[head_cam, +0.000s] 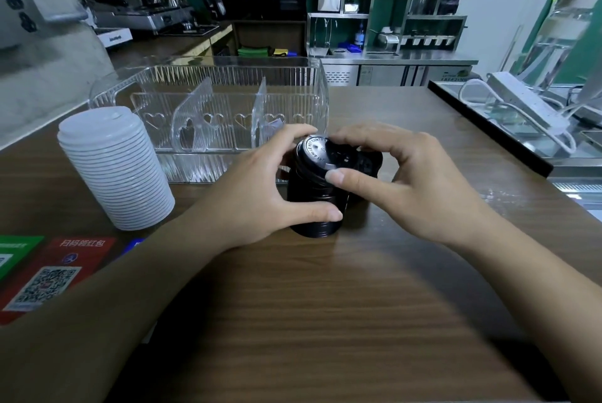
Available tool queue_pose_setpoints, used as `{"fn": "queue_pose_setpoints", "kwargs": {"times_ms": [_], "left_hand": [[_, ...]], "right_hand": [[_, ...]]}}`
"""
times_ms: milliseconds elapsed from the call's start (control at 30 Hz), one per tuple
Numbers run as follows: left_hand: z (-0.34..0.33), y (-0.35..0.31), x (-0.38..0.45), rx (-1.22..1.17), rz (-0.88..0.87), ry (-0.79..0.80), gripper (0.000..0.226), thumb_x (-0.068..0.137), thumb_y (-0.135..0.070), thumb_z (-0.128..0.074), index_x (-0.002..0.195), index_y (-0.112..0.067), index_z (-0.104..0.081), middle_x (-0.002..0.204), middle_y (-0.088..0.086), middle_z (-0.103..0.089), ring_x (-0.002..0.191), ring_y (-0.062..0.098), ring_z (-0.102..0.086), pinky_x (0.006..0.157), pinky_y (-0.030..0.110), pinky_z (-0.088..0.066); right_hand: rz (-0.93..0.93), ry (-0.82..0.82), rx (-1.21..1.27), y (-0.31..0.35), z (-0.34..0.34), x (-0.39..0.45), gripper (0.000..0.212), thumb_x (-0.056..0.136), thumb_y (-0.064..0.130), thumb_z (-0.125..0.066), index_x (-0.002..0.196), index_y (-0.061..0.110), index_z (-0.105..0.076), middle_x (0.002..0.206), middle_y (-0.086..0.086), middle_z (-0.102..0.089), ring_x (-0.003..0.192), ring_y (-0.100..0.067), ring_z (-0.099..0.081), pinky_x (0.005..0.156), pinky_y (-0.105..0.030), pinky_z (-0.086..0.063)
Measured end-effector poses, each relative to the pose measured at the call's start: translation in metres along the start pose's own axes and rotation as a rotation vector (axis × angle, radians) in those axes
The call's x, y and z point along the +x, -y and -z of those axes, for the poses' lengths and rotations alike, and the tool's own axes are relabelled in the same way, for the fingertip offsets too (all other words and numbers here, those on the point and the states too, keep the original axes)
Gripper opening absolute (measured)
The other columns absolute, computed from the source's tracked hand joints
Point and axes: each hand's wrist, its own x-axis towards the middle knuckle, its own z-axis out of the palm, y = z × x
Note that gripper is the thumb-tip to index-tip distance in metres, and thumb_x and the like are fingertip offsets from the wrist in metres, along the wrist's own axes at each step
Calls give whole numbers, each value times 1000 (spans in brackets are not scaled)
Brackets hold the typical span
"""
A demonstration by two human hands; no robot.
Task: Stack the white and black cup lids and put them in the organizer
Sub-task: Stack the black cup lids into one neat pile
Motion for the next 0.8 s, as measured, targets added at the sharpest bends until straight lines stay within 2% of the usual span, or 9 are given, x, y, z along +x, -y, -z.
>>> {"fn": "queue_pose_setpoints", "kwargs": {"times_ms": [67,233,333,433,500,633,733,800], "left_hand": [[-1,3,1,-28,36,20,107,67,-84,-94,158,-58,-43,153,-23,-66,150,3,-58,126,52,-50],[-2,6,2,-105,83,59,109,66,-80,-97,157,-63,-39,153,-15,-68,149,7,-61,128,52,-47],[-2,8,2,-166,96,85,107,70,-67,-104,156,-60,-42,151,-13,-70,149,7,-62,129,51,-46],[-1,10,2,-246,119,112,105,72,-46,-110,157,-53,-48,140,-20,-76,138,5,-71,127,48,-50],[0,11,3,-271,134,117,104,72,-39,-111,156,-51,-51,140,-20,-77,134,5,-73,126,47,-52],[1,12,4,-275,132,114,99,71,-41,-111,153,-47,-56,140,-17,-78,138,8,-72,126,48,-51],[-1,13,3,-261,127,104,95,68,-52,-108,150,-45,-60,140,-17,-77,143,10,-68,128,52,-48],[-1,13,3,-237,118,95,92,68,-53,-108,147,-43,-62,139,-19,-77,143,8,-67,128,52,-48]], "right_hand": [[-8,20,-39,-1,-2,-1,37,98,38,-83,131,22,-78,123,14,-78,117,-7,-73,101,-24,-54],[15,92,-107,-3,-7,-1,41,100,38,-81,137,20,-76,131,15,-76,123,-4,-69,105,-29,-53],[27,118,-133,-3,-6,0,40,103,40,-77,139,24,-74,134,19,-74,128,-5,-66,109,-31,-50],[10,168,-129,-4,-6,0,41,105,41,-73,143,28,-71,137,24,-71,133,-7,-62,112,-32,-48],[-6,190,-108,-4,-6,-1,42,105,40,-72,146,30,-69,138,25,-70,134,-6,-62,113,-34,-48],[-68,193,-60,-5,-5,0,46,102,40,-77,146,31,-70,137,23,-71,134,-5,-62,114,-37,-49],[-94,146,-113,-5,-5,0,50,94,55,-81,141,40,-72,124,22,-75,126,-6,-62,110,-41,-51],[-113,118,-118,-4,-4,0,51,89,60,-83,136,42,-75,115,26,-75,119,-4,-62,106,-39,-53]]}}
